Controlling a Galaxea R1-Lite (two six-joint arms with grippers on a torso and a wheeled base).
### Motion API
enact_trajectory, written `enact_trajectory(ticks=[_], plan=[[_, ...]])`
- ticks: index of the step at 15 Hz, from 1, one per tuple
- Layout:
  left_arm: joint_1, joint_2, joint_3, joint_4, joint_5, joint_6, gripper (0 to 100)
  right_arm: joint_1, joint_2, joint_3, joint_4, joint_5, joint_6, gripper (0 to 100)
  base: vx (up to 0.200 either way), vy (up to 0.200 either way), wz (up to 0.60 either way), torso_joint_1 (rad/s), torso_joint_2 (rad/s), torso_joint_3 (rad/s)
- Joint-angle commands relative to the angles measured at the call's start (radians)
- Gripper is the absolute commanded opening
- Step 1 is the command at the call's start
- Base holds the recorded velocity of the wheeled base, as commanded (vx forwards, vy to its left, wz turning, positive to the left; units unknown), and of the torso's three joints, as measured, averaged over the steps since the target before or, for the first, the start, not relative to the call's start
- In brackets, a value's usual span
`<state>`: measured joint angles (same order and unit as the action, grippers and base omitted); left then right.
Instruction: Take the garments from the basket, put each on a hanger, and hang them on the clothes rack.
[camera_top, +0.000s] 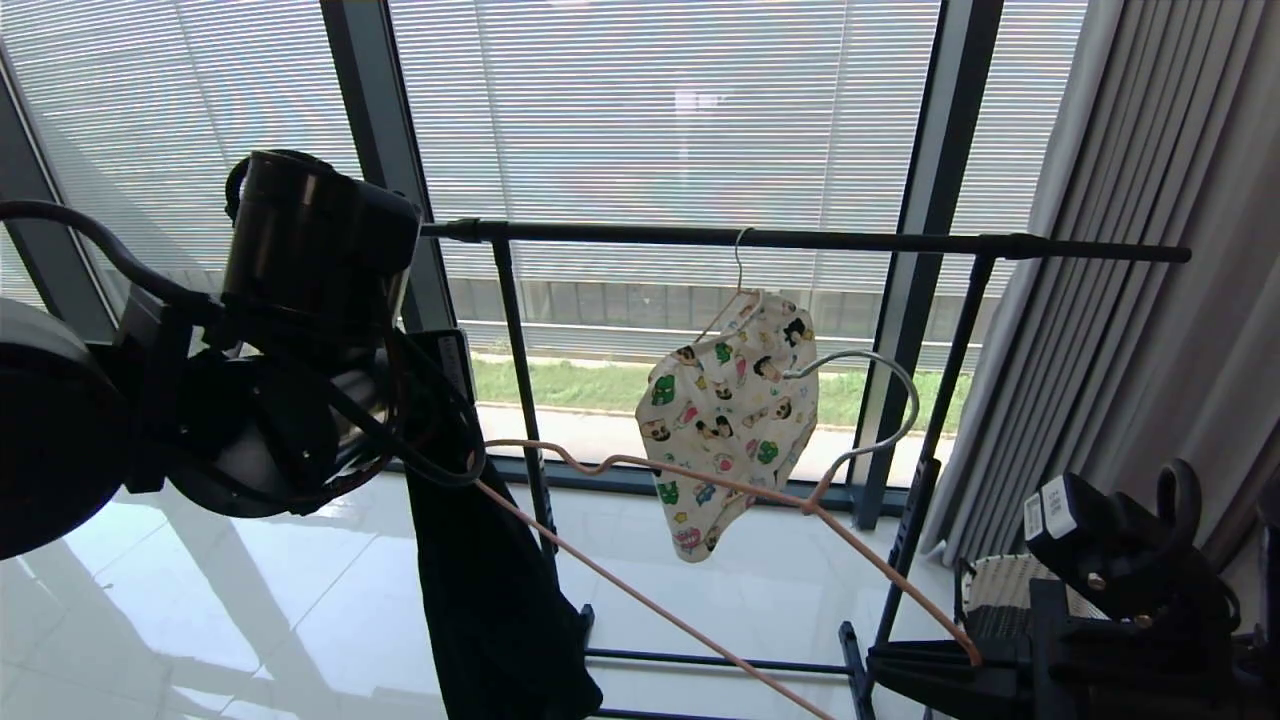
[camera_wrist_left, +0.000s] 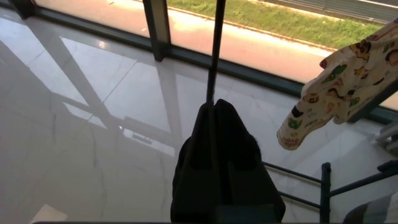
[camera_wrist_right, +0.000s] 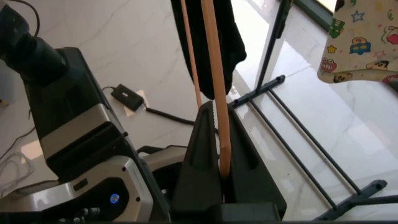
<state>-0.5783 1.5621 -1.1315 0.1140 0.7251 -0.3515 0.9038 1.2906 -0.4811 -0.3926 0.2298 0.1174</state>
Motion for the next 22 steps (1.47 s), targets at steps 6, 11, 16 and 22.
enact_trajectory(ticks=[6, 11, 16, 22], plan=[[-0.035, 0.042, -0.019, 0.001, 0.019, -0.001, 0, 0.001, 0.093, -0.05, -0.012, 0.0, 0.008, 0, 0.0, 0.0, 0.0, 0.0, 0.0, 0.0], [-0.034, 0.038, -0.017, 0.001, 0.04, -0.001, 0, -0.01, 0.098, -0.05, -0.046, -0.004, 0.045, 0, 0.0, 0.0, 0.0, 0.0, 0.0, 0.0], [-0.064, 0.039, -0.016, 0.001, 0.04, 0.0, 0, -0.01, 0.096, -0.054, -0.055, -0.003, 0.044, 0, 0.0, 0.0, 0.0, 0.0, 0.0, 0.0], [-0.115, 0.042, -0.017, 0.001, 0.068, 0.0, 0, -0.006, 0.176, -0.113, -0.065, -0.004, 0.045, 0, 0.0, 0.0, 0.0, 0.0, 0.0, 0.0]])
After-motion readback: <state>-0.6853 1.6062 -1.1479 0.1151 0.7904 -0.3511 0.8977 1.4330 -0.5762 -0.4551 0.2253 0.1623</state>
